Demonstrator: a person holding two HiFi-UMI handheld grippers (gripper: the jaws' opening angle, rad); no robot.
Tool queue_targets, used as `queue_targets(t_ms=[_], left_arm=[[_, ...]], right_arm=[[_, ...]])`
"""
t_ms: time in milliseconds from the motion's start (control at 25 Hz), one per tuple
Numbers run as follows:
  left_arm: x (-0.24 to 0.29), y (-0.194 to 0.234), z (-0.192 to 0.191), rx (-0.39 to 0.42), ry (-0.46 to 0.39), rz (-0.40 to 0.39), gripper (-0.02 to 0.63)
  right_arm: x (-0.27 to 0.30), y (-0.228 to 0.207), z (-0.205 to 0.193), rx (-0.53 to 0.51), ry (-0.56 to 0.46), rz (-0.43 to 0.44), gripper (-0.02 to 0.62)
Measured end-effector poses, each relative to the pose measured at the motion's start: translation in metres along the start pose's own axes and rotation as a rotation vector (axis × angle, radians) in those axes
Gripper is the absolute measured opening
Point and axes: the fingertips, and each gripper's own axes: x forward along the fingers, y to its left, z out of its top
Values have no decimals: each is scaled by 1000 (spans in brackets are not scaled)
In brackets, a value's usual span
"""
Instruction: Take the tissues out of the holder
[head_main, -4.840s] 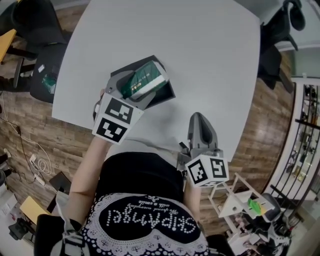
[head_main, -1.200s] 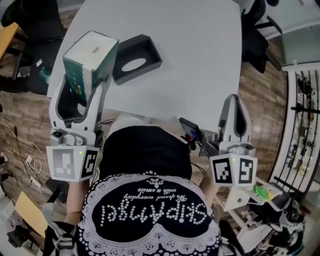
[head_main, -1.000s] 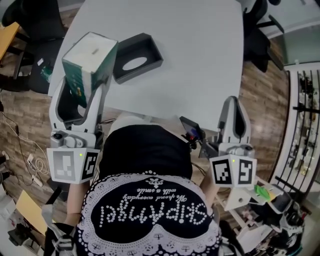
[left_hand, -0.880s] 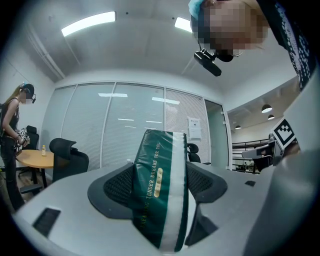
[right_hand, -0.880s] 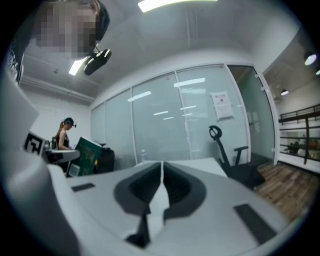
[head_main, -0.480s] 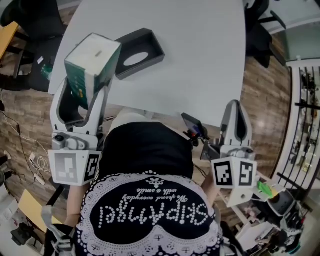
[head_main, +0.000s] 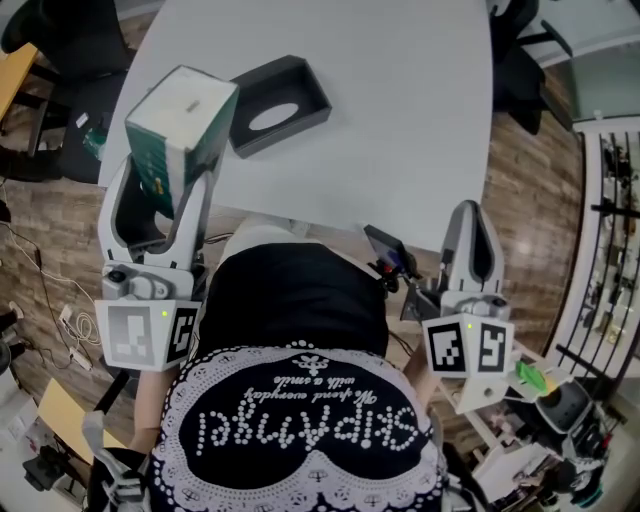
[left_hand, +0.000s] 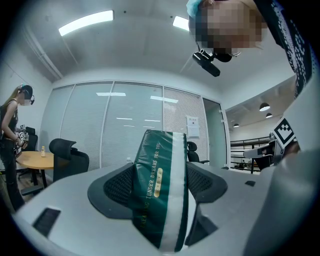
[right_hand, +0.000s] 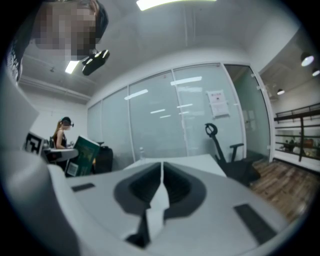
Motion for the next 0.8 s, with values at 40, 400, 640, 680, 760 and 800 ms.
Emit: queue_targets(t_ms=[40, 400, 640, 680, 760, 800], left_arm=[[0, 0, 0, 1, 1, -2, 348], [0, -1, -1, 3, -1, -8, 348], [1, -2, 1, 6, -5, -12, 348], [1, -2, 1, 5, -4, -12, 348], [1, -2, 1, 4, -4, -12, 348], [1, -2, 2, 3, -5, -12, 348]], right_arm=[[0, 0, -1, 0, 2, 0, 35], [-3, 0, -3, -1, 7, -6, 35], [-3, -1, -2, 0, 3, -11, 35], [-4, -2, -2, 3, 1, -13, 35], [-5, -3, -2, 10, -4, -17, 35], [-5, -3, -2, 9, -4, -18, 35]])
